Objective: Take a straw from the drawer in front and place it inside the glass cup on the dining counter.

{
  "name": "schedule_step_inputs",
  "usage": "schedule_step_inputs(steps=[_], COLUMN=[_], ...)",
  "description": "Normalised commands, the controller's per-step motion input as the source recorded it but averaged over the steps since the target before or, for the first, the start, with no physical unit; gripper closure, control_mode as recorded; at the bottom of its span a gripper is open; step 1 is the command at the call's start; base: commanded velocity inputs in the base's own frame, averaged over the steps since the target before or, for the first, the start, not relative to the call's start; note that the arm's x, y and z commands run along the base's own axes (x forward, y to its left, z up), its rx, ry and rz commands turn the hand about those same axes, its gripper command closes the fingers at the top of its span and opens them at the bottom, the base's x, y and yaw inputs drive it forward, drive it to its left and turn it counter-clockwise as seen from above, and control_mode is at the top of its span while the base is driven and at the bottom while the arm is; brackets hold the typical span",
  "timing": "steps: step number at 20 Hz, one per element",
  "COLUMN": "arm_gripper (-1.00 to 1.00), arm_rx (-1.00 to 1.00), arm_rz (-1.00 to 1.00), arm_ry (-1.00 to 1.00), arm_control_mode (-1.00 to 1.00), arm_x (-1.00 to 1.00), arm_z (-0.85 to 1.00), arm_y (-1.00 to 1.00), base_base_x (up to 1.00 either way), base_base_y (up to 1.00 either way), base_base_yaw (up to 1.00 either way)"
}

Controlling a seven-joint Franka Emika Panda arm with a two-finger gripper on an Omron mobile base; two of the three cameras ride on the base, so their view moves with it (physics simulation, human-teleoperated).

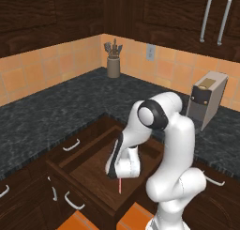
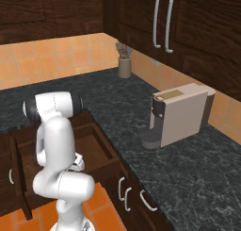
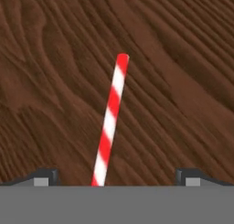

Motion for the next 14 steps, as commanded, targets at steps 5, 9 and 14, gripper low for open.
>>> schedule_step_inputs(steps=[5,9,14], arm_gripper=[-1.0,-1.0,-1.0], arm_rx=[0.0,0.0,0.0], arm_rz=[-0.03,-0.03,-0.01], arm_ry=[0.0,0.0,0.0], arm_control_mode=[-1.0,-1.0,-1.0], arm_x=[0.04,0.02,0.0], arm_z=[-0.07,-0.08,-0.05], arm_y=[0.01,0.06,0.04], base_base_x=[0.0,0.0,0.0], base_base_y=[0.0,0.0,0.0], base_base_yaw=[0.0,0.0,0.0])
